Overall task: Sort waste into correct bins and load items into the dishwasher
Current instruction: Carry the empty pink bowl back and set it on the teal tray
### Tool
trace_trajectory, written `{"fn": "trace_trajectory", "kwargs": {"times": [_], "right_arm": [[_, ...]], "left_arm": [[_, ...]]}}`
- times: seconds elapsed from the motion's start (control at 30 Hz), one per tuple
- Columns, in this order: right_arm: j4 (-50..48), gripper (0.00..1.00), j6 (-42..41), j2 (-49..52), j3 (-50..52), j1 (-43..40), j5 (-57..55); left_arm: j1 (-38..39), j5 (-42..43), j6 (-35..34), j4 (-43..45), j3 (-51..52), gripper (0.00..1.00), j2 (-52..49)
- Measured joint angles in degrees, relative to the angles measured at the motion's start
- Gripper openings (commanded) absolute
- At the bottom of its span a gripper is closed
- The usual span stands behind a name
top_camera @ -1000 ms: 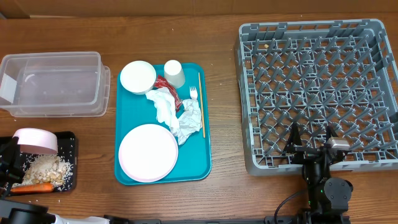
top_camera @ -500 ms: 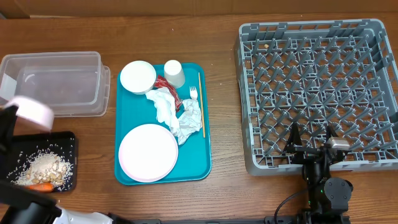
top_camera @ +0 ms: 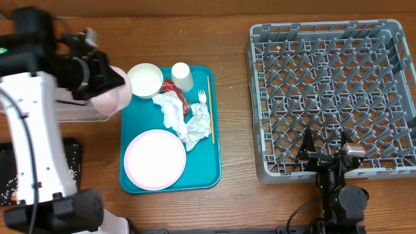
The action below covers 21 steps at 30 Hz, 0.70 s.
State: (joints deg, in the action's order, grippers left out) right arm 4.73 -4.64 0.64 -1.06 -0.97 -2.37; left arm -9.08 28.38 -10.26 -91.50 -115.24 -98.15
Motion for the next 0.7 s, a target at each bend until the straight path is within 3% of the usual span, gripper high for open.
{"fn": "trace_trajectory", "kwargs": {"times": [0.1, 0.23, 0.7], "right_arm": [[0.07, 1.0, -0.02, -0.02, 0.0, 0.0, -0.02], [0.04, 1.0, -0.02, -0.02, 0.0, 0.0, -0.02], [0.0, 1.0, 0.0, -0.02, 0.0, 0.0, -0.02]], "left_arm": [[12.76, -16.46, -8.2, -0.17, 0.0, 0.04, -0.11], [22.67, -27.82, -14.82, 1.95, 1.81, 0.04, -2.12], [24.11, -32.24, -18.56, 20.35, 19.37, 0.04, -9.9]]}}
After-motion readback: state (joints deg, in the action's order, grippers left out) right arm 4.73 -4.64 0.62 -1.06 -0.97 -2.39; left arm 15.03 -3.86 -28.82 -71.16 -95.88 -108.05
